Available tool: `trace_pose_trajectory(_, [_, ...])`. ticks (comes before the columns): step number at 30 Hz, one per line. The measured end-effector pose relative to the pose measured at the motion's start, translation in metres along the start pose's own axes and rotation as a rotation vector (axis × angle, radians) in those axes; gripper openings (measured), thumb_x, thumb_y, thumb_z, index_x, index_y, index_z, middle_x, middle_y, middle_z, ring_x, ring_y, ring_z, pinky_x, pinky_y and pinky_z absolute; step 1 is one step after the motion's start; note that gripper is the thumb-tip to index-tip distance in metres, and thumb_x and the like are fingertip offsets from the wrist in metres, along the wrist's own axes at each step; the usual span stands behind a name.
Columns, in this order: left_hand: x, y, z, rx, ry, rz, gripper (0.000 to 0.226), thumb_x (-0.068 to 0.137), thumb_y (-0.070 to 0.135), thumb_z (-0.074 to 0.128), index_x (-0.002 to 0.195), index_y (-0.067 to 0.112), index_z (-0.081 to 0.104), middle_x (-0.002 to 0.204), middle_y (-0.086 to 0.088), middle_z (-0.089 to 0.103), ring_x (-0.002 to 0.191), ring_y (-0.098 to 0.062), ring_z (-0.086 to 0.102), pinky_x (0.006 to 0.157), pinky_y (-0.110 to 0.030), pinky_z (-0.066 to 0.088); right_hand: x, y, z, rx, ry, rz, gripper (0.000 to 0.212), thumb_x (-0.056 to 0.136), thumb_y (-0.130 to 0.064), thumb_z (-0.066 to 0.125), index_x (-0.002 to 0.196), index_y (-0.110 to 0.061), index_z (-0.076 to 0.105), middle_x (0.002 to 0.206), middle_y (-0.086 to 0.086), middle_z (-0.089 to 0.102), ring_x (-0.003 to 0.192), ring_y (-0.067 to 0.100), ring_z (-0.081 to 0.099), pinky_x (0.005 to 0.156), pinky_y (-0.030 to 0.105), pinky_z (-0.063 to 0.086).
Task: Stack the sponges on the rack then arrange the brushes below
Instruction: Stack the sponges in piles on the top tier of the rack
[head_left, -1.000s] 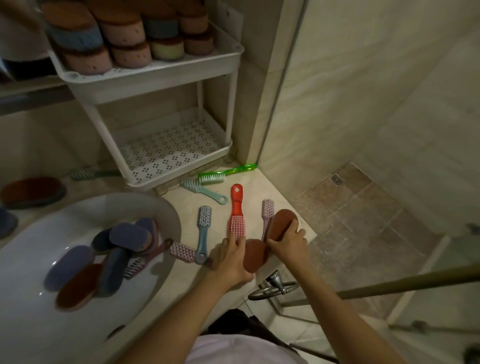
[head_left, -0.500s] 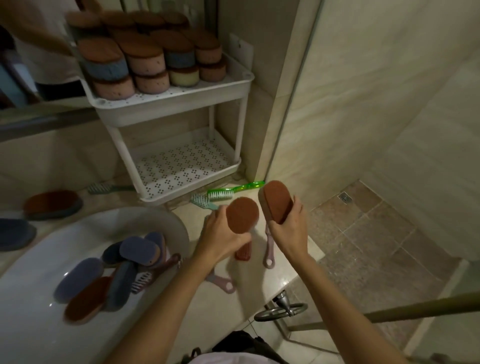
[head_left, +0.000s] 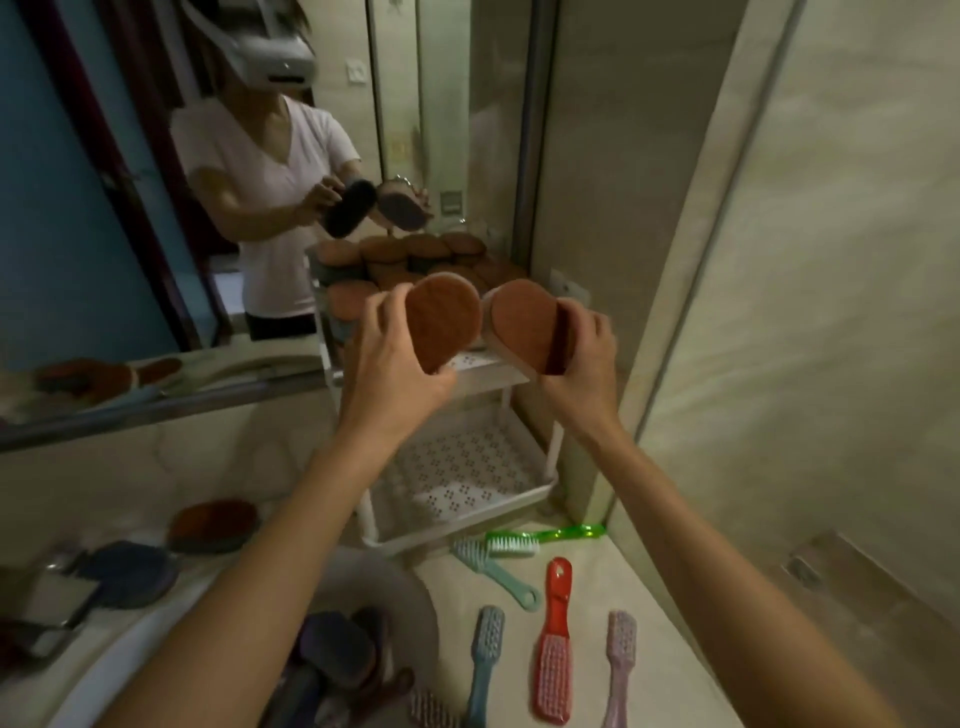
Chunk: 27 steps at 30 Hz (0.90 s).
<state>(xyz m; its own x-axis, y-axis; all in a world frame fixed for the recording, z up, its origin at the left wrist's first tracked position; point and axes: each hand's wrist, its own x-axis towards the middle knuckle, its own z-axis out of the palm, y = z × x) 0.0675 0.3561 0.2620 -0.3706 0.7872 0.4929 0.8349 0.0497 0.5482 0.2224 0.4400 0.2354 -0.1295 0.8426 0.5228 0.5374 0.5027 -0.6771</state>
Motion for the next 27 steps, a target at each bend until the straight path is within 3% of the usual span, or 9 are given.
trace_pose_trajectory(4, [0.033,-0.011,-0.004,0.117,-0.056,-0.052,0.083,0.073,0.028,0.071,0.142,0.020,0.026,0.139,-0.009,0.030,0.130,-0.029,0.032,0.104,-0.042,0.036,0.046,-0.005,0.000,-0.027,-0.084,-0.058,0.059,0.076,-0.009,0.068,0.130,-0.015,0.044,0.130,0.011,0.042,0.118,0.027,0.037,0.096,0.026,0.029])
trace_pose_trajectory(8, [0.045,-0.027,-0.004,0.255,-0.199,-0.122,0.086,0.072,0.033,0.069,0.144,0.021,0.024,0.138,-0.010,0.033,0.131,-0.030,0.028,0.106,-0.042,0.034,0.070,0.003,0.006,-0.180,-0.281,-0.098,0.064,0.077,-0.015,0.072,0.133,-0.016,0.043,0.134,0.011,0.045,0.122,0.029,0.040,0.100,0.032,0.031])
trace_pose_trajectory(12, [0.045,-0.031,0.000,0.267,-0.350,-0.131,0.080,0.077,0.034,0.065,0.145,0.021,0.024,0.139,-0.009,0.033,0.133,-0.030,0.026,0.105,-0.039,0.033,0.080,0.009,0.014,-0.268,-0.498,-0.155,0.056,0.080,0.006,0.054,0.132,-0.011,0.045,0.134,0.017,0.045,0.125,0.032,0.043,0.100,0.035,0.038])
trace_pose_trajectory(18, [0.049,-0.031,0.006,0.332,-0.536,-0.105,0.067,0.086,0.040,0.051,0.146,0.018,0.029,0.143,-0.006,0.032,0.135,-0.026,0.026,0.108,-0.039,0.034,0.079,0.014,0.019,-0.268,-0.623,-0.170,0.057,0.077,0.018,0.039,0.124,-0.008,0.058,0.132,0.011,0.056,0.124,0.024,0.048,0.090,0.017,0.034])
trace_pose_trajectory(21, [0.046,-0.033,0.008,0.354,-0.572,-0.110,0.060,0.090,0.044,0.045,0.144,0.021,0.034,0.142,-0.006,0.034,0.134,-0.027,0.028,0.108,-0.041,0.032,0.079,0.015,0.019,-0.215,-0.609,-0.103,0.050,0.079,0.010,0.043,0.119,-0.012,0.063,0.130,0.007,0.058,0.123,0.022,0.049,0.093,0.023,0.038])
trace_pose_trajectory(27, [0.042,-0.040,0.012,0.357,-0.451,-0.128,0.056,0.090,0.049,0.045,0.139,0.023,0.041,0.135,-0.008,0.042,0.129,-0.027,0.037,0.105,-0.039,0.036,0.077,0.009,0.024,-0.184,-0.624,-0.056,0.027,0.087,-0.021,0.058,0.113,-0.016,0.065,0.121,0.004,0.062,0.114,0.019,0.053,0.084,0.023,0.037])
